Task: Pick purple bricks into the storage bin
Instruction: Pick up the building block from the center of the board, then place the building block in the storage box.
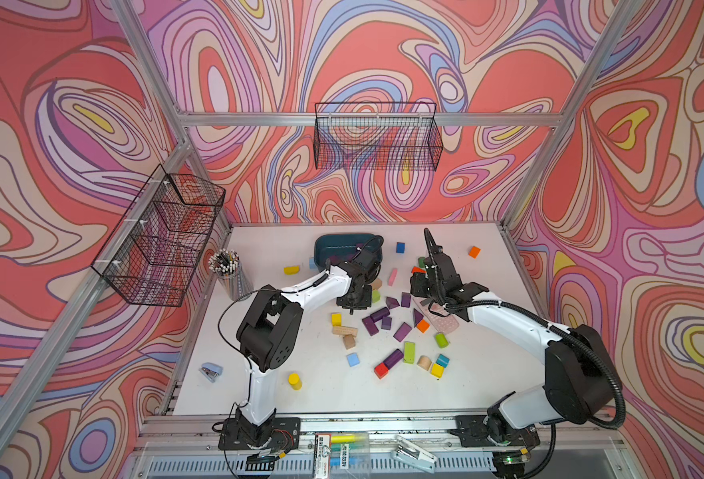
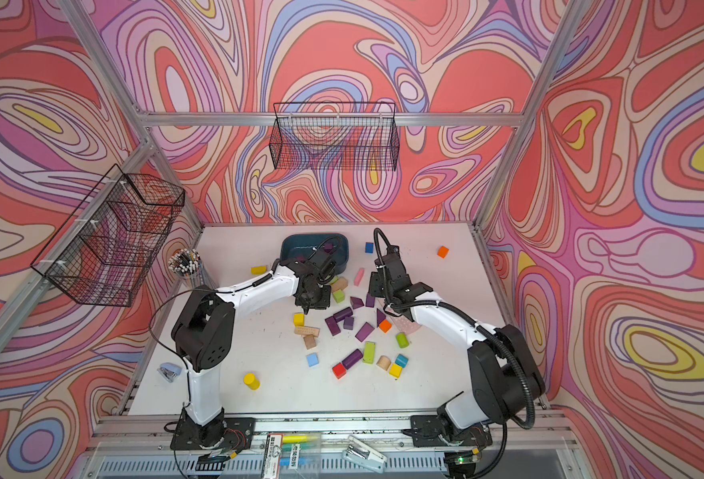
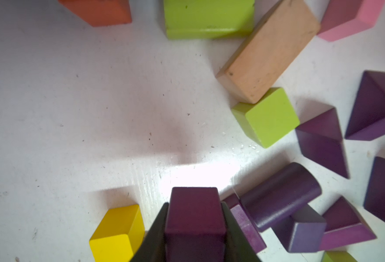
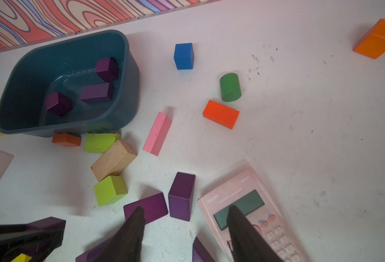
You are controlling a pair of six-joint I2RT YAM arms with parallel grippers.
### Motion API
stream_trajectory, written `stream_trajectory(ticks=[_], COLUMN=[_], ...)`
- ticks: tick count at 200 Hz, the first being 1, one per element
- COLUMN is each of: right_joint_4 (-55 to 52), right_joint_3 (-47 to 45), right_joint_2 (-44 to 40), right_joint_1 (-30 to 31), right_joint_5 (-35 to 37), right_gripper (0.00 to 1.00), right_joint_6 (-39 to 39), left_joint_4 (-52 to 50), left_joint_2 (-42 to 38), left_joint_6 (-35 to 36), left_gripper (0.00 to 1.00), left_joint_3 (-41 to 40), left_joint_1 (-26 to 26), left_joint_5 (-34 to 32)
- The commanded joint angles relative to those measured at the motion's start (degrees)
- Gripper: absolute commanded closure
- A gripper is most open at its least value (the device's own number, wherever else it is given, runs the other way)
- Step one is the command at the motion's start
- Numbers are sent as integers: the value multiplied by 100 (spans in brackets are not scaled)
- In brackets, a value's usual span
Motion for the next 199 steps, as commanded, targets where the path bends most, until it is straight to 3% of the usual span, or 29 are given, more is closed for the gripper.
stream_trajectory(ticks=[1, 199], right_joint_4=[-9, -105], right_joint_3=[-44, 26], right_joint_2=[19, -21], right_joint_1=[-29, -46], right_joint_5=[-127, -89], right_gripper=[39, 39], right_joint_6=[160, 15], left_joint_4=[-313, -827], left_joint_2=[68, 122], left_joint_6=[107, 446], left_gripper=[79, 81], left_joint_3=[315, 1821], left_joint_1=[91, 700], left_joint_5=[-72, 112])
